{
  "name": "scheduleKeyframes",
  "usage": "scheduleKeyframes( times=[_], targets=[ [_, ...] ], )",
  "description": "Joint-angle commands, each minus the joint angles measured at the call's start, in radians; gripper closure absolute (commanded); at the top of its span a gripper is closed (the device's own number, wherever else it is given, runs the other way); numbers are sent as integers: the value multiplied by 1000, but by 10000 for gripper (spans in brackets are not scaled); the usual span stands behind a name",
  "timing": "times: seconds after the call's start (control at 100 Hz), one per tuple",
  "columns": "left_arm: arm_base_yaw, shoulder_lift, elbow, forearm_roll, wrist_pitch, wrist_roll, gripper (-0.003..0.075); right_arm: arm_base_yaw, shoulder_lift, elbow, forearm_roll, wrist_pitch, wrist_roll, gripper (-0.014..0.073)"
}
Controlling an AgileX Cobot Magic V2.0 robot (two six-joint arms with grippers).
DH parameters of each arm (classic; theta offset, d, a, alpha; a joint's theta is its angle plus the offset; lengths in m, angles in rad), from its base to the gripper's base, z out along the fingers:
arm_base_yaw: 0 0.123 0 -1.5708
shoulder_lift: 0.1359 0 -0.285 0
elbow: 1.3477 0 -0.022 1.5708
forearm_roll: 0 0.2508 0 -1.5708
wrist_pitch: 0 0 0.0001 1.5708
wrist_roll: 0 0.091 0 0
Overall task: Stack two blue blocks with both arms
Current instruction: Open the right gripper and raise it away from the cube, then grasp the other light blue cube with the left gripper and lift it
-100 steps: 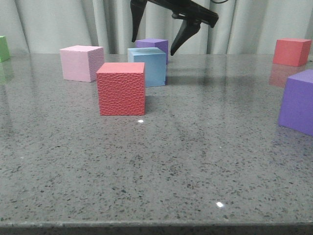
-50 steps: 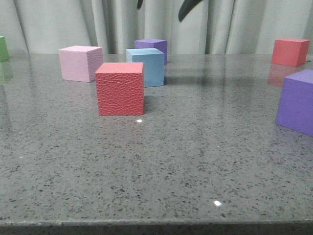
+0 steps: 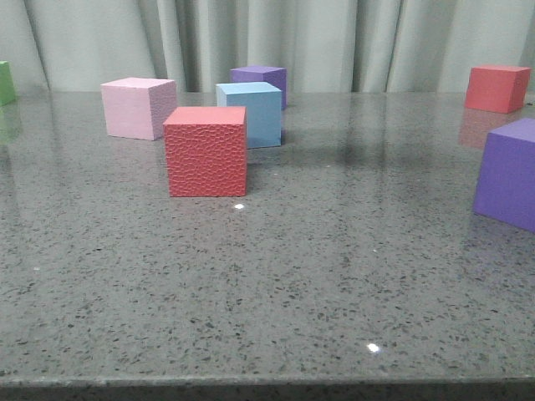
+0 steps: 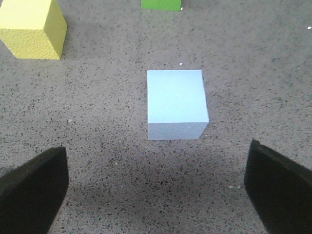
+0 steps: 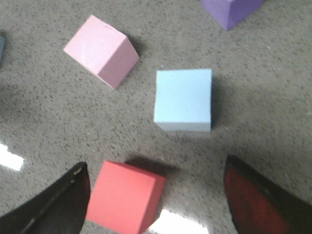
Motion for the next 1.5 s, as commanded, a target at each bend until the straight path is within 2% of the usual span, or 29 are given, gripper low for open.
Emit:
scheduleKeyframes(
  times=[0.0,0.24,0.46,1.16,1.49],
  targets=[
    [4,42,-88,-7,-5,19,27,-2,-141,107,-20,-134,-16,25],
    [4,175,-194,-60,20,58,27,-2,-401,492,-20,-367,-18,25],
    [4,278,-253,-62,18,65,27,-2,-554,686,-20,-427,-7,25],
    [4,459,-319,-97,-11,74,27,-2,-599,711,-20,-423,-3,25],
    [4,467,-319,-97,-11,74,48,-2,-599,711,-20,-420,-3,25]
  ],
)
